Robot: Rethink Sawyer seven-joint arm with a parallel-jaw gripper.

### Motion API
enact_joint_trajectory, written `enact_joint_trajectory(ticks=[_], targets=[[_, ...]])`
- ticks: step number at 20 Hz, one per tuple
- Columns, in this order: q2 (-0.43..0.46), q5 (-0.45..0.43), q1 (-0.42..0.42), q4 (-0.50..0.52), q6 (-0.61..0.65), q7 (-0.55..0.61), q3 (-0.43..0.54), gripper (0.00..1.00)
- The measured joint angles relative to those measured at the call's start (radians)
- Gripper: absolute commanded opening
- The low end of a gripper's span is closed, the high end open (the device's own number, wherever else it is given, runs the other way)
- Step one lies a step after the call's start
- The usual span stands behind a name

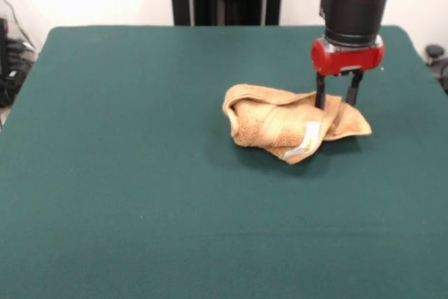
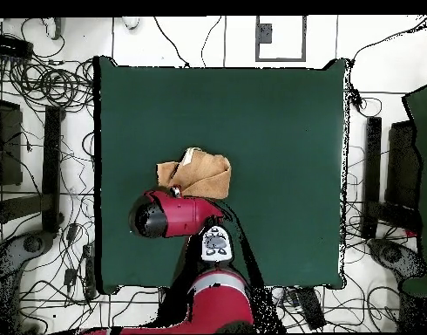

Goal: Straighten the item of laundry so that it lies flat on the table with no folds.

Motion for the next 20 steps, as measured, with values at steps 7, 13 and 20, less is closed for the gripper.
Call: enact_joint_trajectory(ticks=[7,13,20], targets=[[0.031,0.0,0.045,-0.042,0.011,0.0,-0.044,1.0],[0.037,0.0,0.056,-0.055,0.011,0.0,-0.055,0.0],[0.037,0.0,0.056,-0.066,0.028,0.0,-0.058,0.0]])
